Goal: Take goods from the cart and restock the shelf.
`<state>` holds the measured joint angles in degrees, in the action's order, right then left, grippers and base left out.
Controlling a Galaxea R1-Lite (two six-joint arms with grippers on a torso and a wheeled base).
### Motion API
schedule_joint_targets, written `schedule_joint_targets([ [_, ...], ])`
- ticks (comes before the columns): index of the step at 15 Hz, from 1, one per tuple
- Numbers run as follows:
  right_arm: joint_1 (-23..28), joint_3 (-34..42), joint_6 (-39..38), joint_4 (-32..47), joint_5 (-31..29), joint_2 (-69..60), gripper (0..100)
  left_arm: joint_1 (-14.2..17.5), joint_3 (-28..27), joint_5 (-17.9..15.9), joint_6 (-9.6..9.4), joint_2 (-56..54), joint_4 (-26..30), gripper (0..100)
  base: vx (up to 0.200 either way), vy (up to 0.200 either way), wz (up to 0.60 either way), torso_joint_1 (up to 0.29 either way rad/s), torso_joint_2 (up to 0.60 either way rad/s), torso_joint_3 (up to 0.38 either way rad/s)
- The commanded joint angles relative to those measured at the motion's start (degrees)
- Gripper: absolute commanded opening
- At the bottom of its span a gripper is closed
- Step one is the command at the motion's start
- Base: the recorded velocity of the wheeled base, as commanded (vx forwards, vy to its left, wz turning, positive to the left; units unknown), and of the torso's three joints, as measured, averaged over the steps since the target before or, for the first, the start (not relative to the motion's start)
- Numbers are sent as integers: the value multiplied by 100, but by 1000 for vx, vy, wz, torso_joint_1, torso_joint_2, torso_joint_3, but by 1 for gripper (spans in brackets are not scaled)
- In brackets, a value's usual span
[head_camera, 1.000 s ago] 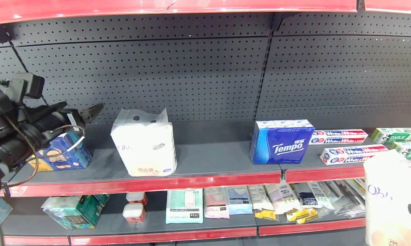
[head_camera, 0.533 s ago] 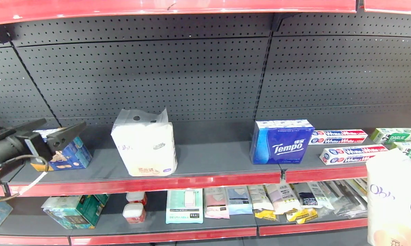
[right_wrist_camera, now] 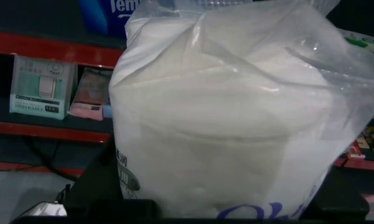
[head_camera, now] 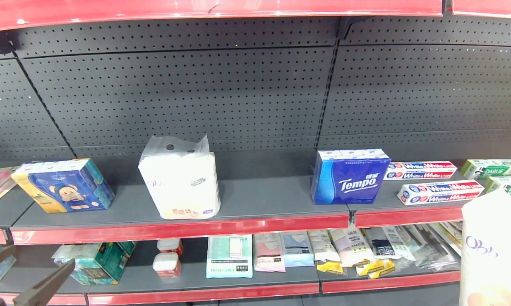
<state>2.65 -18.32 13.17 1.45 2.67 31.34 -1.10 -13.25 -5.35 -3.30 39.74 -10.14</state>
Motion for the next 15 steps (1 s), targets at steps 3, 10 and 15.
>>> schedule_joint_targets([
  [3,-1,-84,2,-66,5,-49,0,-75,235,-71,-179,-1724,847,100,0,0,0,0,0,0],
  [10,43,-470,19,-66,-65,-93,0,-75,552,-317,-276,-2542,1313,100,86,0,0,-1,0,1],
  [15,34,-1059,353,-57,-320,302,0,-84,815,-528,-355,-2744,1313,100,80,0,0,-2,-2,0],
])
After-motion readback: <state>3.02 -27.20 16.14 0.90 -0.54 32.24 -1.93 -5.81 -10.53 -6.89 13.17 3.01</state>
